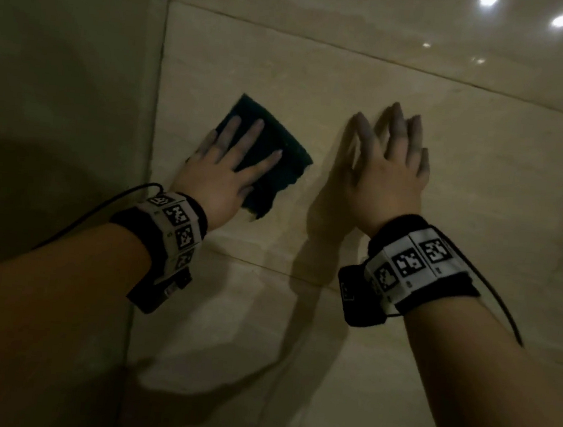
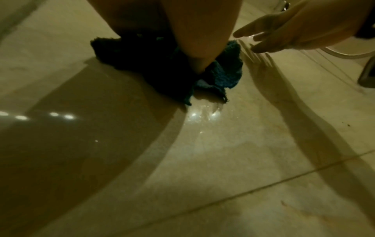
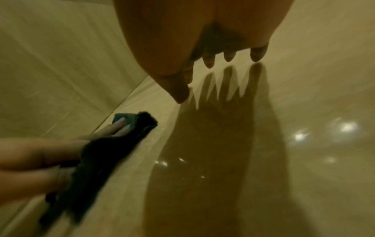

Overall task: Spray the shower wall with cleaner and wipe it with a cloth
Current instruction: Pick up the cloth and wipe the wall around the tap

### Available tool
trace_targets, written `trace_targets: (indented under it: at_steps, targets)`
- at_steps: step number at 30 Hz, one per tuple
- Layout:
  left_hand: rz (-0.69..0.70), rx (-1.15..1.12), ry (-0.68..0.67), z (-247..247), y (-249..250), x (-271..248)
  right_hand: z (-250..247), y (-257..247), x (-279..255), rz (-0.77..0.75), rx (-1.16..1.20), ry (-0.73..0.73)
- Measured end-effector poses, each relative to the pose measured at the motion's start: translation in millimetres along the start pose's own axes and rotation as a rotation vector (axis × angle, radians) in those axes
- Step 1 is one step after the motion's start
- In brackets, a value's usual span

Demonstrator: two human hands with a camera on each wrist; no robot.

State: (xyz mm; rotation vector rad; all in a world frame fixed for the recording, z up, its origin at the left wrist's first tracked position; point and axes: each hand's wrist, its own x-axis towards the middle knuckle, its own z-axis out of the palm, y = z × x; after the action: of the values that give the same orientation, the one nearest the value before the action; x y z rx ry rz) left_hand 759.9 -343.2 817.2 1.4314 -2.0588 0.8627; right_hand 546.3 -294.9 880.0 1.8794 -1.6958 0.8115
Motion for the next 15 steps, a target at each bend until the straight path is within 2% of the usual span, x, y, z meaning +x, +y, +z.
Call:
trace_targets:
  at_steps: [7,12,15]
  targets:
    - [-0.013,-0.022,0.032,17.2,1.6,-18.1,19.2,-6.7,3.9,0.008,-0.068,-0.025]
    - [-0.065,-0.074,-0.046,25.3,15.1,-30.0,21.6,-13.4,2.1,0.021,-0.045,-0.023]
    - [-0.034,-0.086,-0.043,25.3,7.9,-26.7,24.0,-15.0,0.6,0.013,-0.045,-0.011]
